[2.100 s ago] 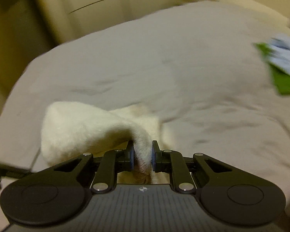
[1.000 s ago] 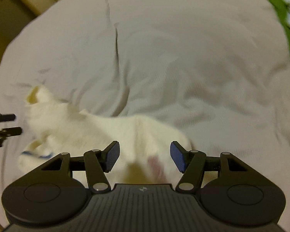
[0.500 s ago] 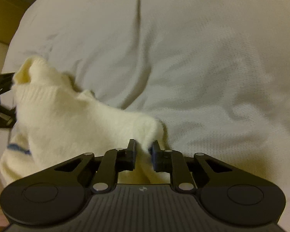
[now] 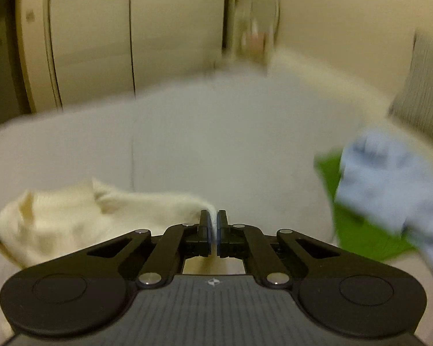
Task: Fold clothes
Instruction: 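Lift the sweater high with the left gripper while the right gripper holds another edge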
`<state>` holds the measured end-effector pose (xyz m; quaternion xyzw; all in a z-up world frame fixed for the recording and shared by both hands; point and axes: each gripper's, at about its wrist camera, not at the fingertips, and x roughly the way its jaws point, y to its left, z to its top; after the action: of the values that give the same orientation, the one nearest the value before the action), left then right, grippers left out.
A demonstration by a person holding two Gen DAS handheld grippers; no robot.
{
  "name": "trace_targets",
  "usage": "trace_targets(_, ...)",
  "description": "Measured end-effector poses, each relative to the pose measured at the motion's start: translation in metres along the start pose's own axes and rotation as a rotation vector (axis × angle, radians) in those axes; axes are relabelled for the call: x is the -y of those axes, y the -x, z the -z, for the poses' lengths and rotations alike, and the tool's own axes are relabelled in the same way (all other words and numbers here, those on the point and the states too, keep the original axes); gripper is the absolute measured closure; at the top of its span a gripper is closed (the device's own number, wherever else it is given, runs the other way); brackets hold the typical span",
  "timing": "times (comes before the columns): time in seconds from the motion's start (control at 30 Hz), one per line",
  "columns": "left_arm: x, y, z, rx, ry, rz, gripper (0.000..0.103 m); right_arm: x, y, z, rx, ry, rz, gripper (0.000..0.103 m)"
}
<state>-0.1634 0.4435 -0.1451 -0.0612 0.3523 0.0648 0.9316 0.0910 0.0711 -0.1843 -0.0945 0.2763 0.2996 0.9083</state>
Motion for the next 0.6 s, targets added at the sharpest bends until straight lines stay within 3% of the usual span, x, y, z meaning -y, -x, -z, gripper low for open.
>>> trace_targets(0.3, -0.017, 0.182, -0.032, 0.309, 0.066, -0.256, 0.094, -0.043, 0.097, -0.043, 0.262, 0.035, -0.128, 0.102)
trace_targets(0.6, -0.014, 0.331, -0.024, 0.475, 0.029, -0.45, 0.094, -0.088, 0.199, -0.087, 0.54, 0.084, -0.273, 0.103)
